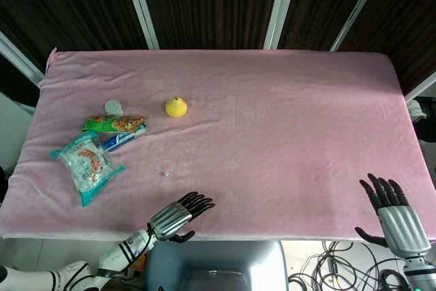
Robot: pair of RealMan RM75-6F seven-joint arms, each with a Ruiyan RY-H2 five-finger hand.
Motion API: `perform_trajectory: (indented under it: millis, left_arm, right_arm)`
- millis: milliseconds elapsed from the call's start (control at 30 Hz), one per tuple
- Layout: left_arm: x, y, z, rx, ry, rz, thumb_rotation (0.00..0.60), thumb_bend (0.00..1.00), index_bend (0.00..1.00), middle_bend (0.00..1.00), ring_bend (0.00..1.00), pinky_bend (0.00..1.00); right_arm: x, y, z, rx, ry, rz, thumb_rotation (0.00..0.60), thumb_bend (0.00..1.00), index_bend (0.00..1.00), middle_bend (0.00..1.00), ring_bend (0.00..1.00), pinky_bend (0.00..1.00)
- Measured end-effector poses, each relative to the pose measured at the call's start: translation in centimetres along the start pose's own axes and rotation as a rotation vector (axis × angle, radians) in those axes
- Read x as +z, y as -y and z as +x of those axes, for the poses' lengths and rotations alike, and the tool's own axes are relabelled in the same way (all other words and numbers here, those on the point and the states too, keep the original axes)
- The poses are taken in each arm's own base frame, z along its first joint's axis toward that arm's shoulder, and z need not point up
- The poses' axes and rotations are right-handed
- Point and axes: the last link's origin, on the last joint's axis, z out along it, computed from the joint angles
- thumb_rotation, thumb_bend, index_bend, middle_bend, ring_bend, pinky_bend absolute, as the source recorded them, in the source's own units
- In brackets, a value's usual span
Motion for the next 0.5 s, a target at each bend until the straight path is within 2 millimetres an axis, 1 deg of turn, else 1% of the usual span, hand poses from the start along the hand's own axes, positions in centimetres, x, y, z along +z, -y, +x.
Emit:
perform_trajectory:
  millis: [167,333,367,467,500]
  left_arm:
    - [0.1,0.5,-0.1,-0.008,0.008,0.016,0.6,0.41,0.0,0.05,0.02,0.03]
    - [0.3,1.1,0.6,0.007,-0.04,0.034,0.6,0.41,0.01,0.05,0.02,0.03]
    - [0.3,1.4,1.0,0.016,-0.061,0.041,0.6,0.41,0.03,0.05,0.02,0.03]
    - [0.4,2.6,1.7,0.052,-0.115,0.082,0.6,0.41,0.14,0.05,0.02,0.03]
    - [0.4,3.1,2.0,0.058,-0.13,0.101,0.6,0.41,0.16,0.05,0.02,0.03]
  right_arm:
    - [0.0,-0.3,0.0,-0.001,-0.001,-0.01,0.6,0.28,0.0,0.0,0.0,0.0]
    - [0.0,-0.4,0.1,0.001,-0.002,-0.011,0.6,0.28,0.0,0.0,0.0,0.0]
    - [0.0,-0.4,0.1,0.003,-0.004,-0.011,0.6,0.28,0.0,0.0,0.0,0.0]
    - [0.0,-0.3,0.3,0.005,-0.016,-0.007,0.6,0.28,0.0,0.0,0.0,0.0]
    - [0.0,-0.4,0.3,0.002,-0.021,-0.009,0.6,0.28,0.0,0.0,0.0,0.0]
